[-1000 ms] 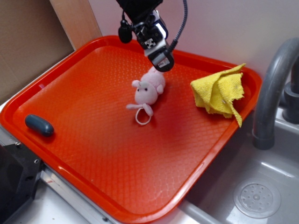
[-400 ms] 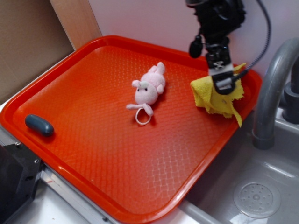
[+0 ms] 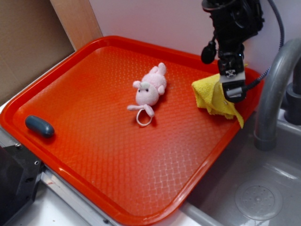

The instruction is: Grab the yellow cloth.

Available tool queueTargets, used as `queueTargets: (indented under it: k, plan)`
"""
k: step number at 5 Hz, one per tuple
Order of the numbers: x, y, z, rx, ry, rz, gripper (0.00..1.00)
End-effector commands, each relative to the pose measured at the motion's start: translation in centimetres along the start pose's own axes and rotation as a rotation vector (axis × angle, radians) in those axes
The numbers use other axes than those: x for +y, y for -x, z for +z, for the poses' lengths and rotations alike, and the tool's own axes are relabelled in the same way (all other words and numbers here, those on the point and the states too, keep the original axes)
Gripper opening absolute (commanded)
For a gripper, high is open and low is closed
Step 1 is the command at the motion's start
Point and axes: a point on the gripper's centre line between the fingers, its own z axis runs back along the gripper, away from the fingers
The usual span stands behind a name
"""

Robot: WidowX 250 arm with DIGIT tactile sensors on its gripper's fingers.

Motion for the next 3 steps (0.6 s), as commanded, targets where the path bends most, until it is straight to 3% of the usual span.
queueTargets:
  k: [1, 2, 3]
  plan:
    - [-2.2, 0.7, -2.8, 0.119, 0.006, 0.067, 1.00]
    - [-2.4, 1.2, -1.9, 0.132, -0.015, 0.096, 0.00]
    - [-1.0, 2.8, 0.4, 0.093, -0.058, 0.155, 0.00]
